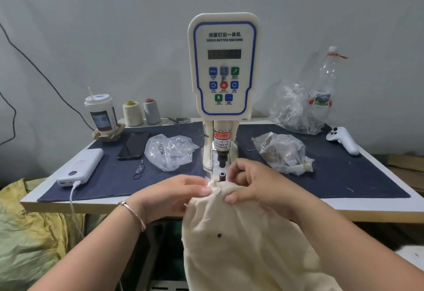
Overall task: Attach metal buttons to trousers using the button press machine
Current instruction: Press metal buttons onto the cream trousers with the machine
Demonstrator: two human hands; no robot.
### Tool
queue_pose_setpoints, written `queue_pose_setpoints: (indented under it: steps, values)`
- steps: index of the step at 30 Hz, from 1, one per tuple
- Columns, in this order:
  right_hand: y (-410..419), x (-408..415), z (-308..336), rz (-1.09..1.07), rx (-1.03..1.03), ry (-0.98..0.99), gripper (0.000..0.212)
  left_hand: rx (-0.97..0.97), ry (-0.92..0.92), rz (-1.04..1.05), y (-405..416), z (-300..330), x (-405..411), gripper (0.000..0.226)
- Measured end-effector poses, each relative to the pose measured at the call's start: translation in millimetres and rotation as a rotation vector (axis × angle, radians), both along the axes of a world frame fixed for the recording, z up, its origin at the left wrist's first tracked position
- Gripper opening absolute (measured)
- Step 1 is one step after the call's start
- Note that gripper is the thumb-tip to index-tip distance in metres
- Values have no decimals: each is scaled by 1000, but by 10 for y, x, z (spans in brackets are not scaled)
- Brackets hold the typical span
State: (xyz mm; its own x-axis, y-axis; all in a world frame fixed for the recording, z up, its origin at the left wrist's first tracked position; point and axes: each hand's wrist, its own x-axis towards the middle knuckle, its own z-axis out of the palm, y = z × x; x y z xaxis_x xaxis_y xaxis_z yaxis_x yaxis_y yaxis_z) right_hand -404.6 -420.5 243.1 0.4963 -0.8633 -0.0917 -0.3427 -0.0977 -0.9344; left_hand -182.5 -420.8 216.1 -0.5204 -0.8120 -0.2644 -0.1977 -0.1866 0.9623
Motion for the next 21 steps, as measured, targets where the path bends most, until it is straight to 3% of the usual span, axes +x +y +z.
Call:
queue_pose_setpoints:
  steps: [3, 6, 10, 14, 16, 18, 21]
  values:
    - [95, 89, 126, 64, -86, -39, 35, -176, -201, -118, 92, 250, -239, 27]
    - [69, -89, 284, 203, -3, -57, 38, -225, -169, -147, 143, 344, -308, 16]
    - [13, -356, 408, 501, 123, 185, 39, -125, -21, -281, 207, 388, -216, 21]
    - [5, -378, 414, 594, -74, 622, 36, -104, 42, -342, 271, 352, -144, 20]
    - [-4, -386, 383, 566, -81, 709, 34, -77, 89, -367, 287, 362, -56, 23]
    - [-32, -434, 375, 512, -6, 515, 29, -28, 129, -331, 276, 356, 72, 30]
    - [-104, -533, 480, 522, 205, 57, 31, 18, 200, -267, 271, 314, 194, 39]
